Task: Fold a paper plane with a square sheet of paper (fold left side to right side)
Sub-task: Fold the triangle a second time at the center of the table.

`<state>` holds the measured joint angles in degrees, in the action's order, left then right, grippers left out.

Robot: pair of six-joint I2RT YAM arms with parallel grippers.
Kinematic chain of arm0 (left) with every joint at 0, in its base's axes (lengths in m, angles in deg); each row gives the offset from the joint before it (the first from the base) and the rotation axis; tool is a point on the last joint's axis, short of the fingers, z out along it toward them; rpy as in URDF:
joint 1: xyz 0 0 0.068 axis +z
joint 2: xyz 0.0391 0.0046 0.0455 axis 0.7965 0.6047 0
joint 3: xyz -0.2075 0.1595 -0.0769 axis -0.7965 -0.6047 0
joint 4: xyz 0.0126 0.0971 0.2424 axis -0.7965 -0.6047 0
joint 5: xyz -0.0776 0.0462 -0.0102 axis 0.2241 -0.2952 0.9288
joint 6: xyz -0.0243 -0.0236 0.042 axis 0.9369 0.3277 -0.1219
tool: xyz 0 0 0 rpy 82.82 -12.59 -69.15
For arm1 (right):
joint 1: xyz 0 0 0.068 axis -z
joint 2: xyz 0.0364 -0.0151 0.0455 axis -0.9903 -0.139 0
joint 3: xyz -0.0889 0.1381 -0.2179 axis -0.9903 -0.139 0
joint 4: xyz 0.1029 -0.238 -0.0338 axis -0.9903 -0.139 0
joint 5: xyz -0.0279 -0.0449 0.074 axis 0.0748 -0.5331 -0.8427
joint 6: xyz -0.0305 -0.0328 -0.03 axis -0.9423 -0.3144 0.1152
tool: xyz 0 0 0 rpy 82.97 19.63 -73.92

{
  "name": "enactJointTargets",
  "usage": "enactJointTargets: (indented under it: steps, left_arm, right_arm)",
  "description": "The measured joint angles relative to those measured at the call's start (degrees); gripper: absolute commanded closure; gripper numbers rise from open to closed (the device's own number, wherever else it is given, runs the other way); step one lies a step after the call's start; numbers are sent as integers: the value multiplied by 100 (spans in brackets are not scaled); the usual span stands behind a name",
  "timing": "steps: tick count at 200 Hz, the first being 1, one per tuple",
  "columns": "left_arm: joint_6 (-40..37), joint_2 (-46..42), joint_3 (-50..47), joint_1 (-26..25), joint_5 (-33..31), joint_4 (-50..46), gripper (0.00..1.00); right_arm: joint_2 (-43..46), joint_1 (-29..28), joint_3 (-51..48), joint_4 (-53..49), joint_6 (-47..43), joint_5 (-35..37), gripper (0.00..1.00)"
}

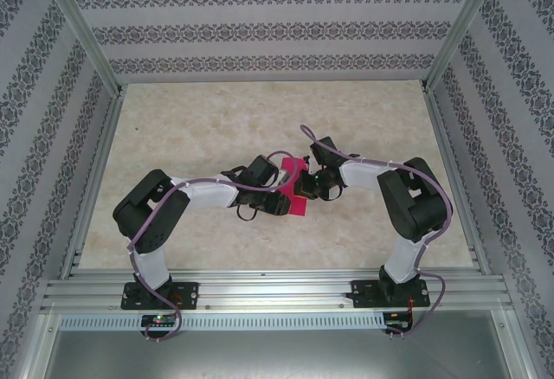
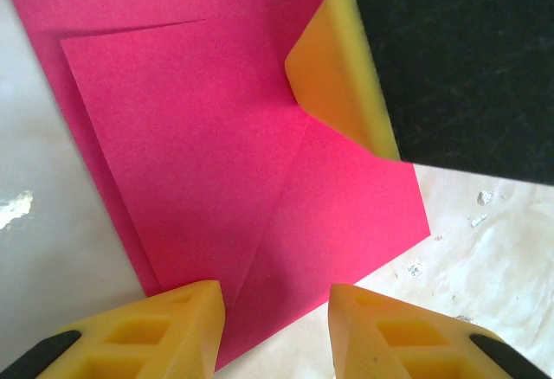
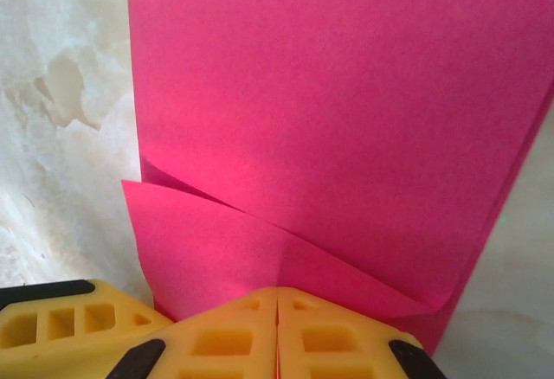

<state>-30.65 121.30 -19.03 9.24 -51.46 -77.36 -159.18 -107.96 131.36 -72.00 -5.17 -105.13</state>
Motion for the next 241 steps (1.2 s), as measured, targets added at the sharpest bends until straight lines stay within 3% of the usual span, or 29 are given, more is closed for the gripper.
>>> enactJointTargets:
  steps: [135,185,241]
  left_arm:
    - [2,190,964,-11,444,-461,60]
    - [2,669,975,-9,463,-448,60]
    - [0,597,837,-2,446,-337,61]
  right_arm:
    - [-33,98,15,-48,-26,17,92]
    - [-42,127,15,-46,-28,-7,92]
    - [-46,133,20,-55,-92,-17,92]
